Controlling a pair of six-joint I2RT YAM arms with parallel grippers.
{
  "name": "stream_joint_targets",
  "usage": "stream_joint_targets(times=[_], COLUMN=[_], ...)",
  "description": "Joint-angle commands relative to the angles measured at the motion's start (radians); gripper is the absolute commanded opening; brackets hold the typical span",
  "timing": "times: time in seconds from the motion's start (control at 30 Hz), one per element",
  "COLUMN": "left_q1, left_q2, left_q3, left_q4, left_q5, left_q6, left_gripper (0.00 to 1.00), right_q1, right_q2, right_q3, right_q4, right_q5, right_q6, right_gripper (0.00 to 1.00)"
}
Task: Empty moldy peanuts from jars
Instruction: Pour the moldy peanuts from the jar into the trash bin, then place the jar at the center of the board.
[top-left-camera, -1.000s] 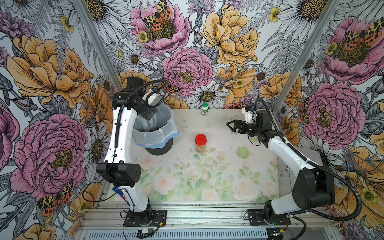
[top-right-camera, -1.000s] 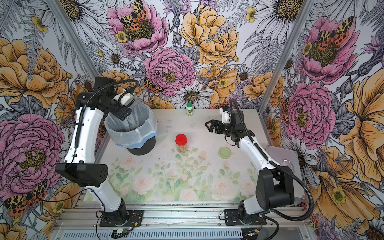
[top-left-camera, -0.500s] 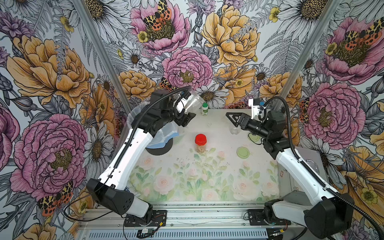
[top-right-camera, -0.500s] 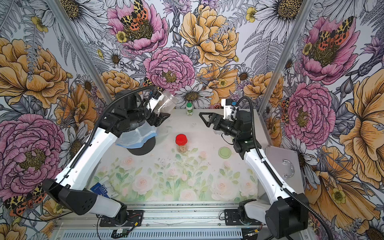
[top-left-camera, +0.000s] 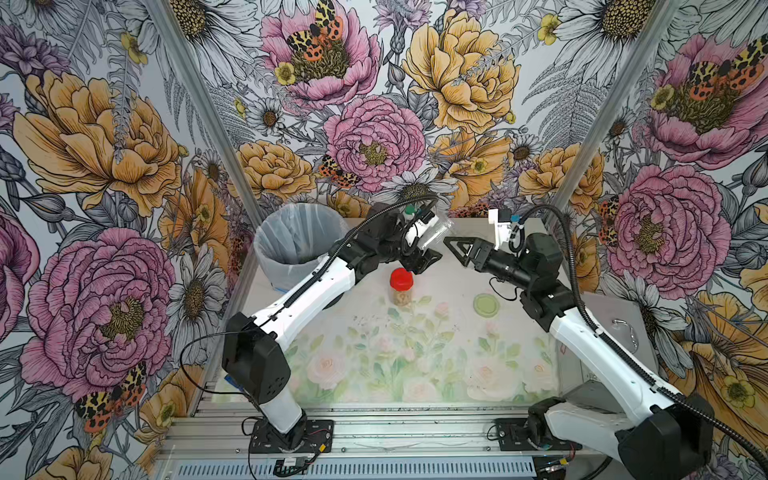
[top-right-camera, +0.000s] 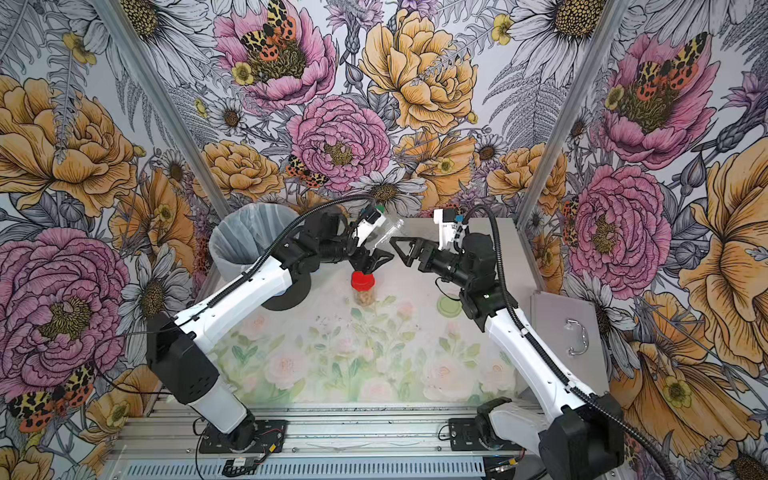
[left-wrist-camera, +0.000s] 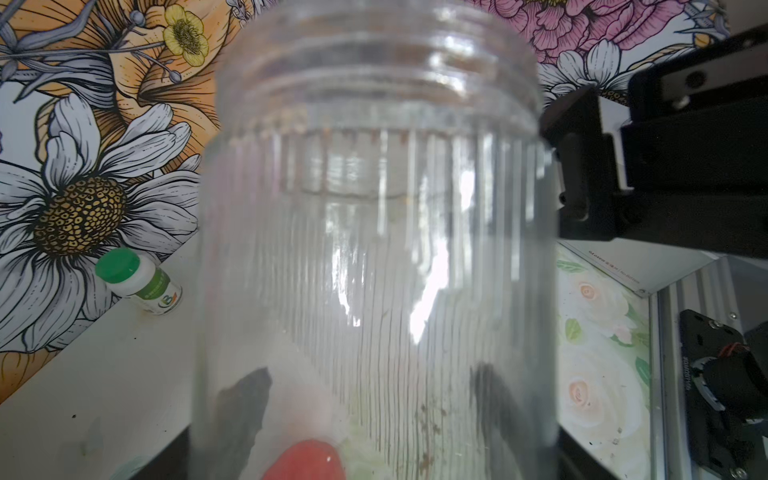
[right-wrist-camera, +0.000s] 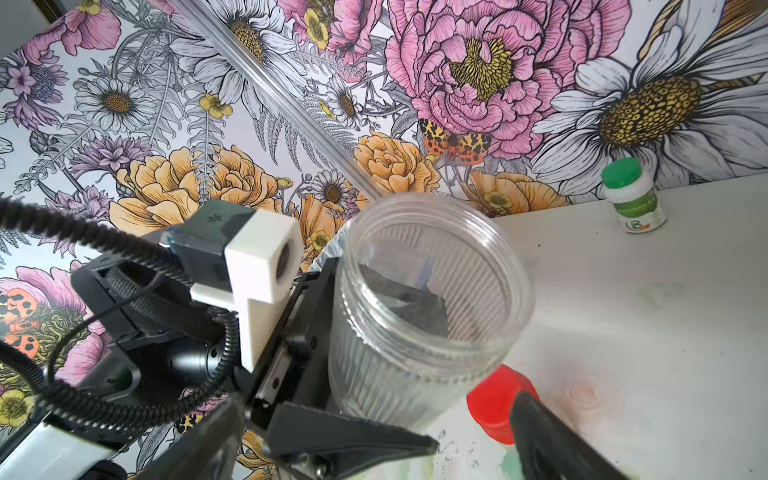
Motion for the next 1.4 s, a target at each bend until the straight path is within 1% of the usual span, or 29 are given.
stream_joint_targets(times=[0.0,0.2,0.3,0.87,1.1,1.27,1.37], left_q1=[-0.010,-0.018,-0.020,-0.047,-0.051,-0.051,-0.051], left_q2=[-0.009,-0.017,-0.029,0.016,0.027,0.028,0.025], left_q3=[0.050,0.029,0.012,0.012,0.019,0.026,0.024], left_q4=[0.124,0.155,0.171,0.200,0.200,0.207,0.208], left_q5=[0.040,0.030,0.047,0.068,0.078,0.081,0.082], left_q6=[-0.015,-0.019,-0.018,-0.022,-0.026,-0.027,-0.022], left_gripper=[0.15,0.15,0.15,0.15,0.15,0.15,0.15], right_q1=[0.006,0.009,0.009,0.011,0.002,0.003,0.003], right_q2=[-0.010,0.000,0.003,0.108,0.132,0.167,0.175], right_q3=[-0.014,-0.018,-0.022,0.041,0.079,0.092,0.080], right_q4=[-0.002,-0.011,0.007,0.169,0.177,0.183,0.199], right_q5=[0.056,0.098,0.111,0.085,0.084,0.057,0.063], right_q6=[-0.021,-0.026,-0.020,0.039,0.011,0.022,0.027], right_gripper=[1.00,1.00,1.00,1.00,1.00,0.98,0.98])
